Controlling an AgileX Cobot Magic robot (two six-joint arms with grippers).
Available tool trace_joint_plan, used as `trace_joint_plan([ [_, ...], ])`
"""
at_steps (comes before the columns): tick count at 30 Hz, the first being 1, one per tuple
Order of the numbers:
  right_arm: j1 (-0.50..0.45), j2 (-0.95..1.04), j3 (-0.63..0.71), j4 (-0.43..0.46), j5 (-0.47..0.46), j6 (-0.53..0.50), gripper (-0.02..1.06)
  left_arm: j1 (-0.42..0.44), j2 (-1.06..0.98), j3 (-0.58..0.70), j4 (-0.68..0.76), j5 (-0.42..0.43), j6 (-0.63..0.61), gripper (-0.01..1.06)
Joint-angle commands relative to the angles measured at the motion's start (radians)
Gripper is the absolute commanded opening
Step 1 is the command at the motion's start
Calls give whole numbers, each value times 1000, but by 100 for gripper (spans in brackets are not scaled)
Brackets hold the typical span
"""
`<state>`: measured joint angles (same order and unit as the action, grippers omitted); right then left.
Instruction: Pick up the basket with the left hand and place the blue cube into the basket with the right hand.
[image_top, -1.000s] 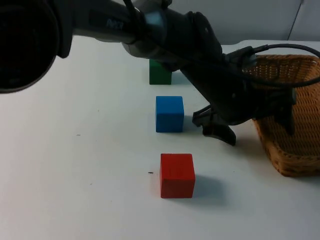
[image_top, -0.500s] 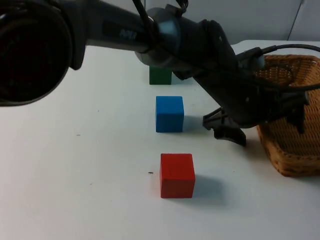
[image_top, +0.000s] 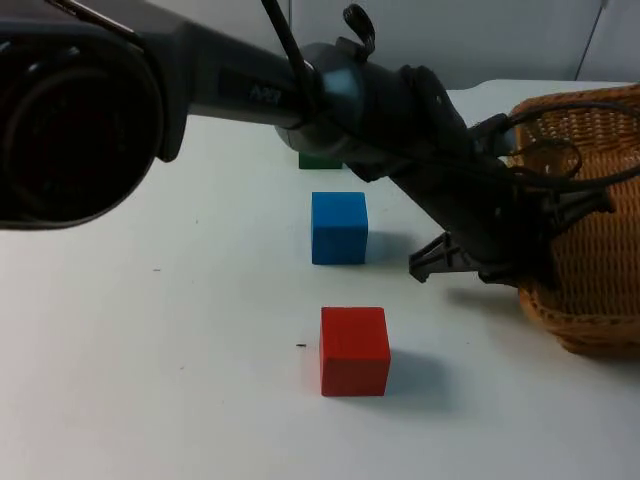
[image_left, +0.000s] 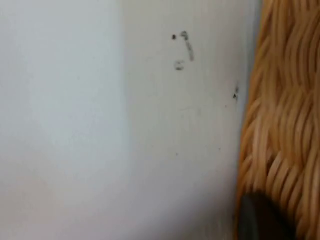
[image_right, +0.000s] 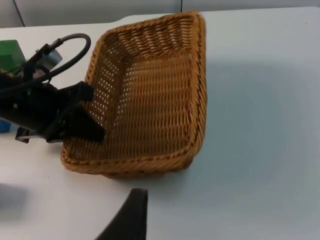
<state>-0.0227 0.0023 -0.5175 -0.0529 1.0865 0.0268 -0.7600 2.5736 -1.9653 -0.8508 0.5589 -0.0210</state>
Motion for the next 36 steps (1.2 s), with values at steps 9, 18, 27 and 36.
trace_joint_plan([
  [9, -5, -2, 10, -1, -7, 3, 104, -13, -48, -3, -30, -21, 2, 0],
  [18, -5, -2, 10, -2, -7, 3, 104, 15, -187, 5, 141, 93, 6, 0],
  [27, -5, -2, 10, -2, -7, 3, 104, 74, -392, 184, 160, 48, -5, 0],
  [36, -5, -2, 10, -2, -7, 3, 104, 200, -660, 596, 182, 0, 103, 0],
])
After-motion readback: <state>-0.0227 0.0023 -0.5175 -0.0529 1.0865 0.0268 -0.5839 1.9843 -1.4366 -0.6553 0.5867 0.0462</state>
